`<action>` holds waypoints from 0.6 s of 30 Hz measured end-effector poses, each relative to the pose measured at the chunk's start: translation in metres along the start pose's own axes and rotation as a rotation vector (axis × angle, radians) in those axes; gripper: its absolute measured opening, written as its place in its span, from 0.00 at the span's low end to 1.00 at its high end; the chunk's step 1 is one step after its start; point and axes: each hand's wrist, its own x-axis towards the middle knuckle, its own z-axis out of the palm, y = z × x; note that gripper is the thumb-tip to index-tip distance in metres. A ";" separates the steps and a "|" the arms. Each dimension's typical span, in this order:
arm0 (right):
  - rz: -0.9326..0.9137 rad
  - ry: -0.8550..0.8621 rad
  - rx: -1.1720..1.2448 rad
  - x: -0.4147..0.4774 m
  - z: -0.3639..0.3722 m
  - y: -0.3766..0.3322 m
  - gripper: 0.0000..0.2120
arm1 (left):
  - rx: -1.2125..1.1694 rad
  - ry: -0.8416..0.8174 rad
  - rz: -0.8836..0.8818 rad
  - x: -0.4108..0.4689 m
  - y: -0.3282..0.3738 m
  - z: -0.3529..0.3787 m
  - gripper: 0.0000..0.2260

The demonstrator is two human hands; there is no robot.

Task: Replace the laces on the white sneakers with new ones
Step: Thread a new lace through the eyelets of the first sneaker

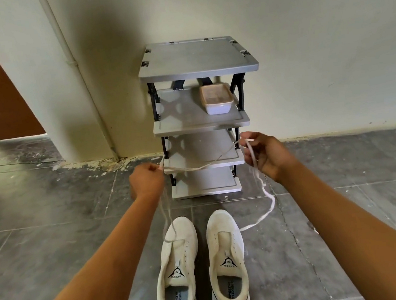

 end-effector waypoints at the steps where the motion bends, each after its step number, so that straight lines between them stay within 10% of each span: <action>1: 0.009 -0.017 -0.044 0.000 0.006 0.002 0.16 | -0.012 0.033 0.052 -0.003 0.006 0.001 0.05; 18: -0.225 -0.039 -0.612 0.004 0.016 0.013 0.03 | -0.132 0.028 0.232 -0.021 0.034 0.010 0.05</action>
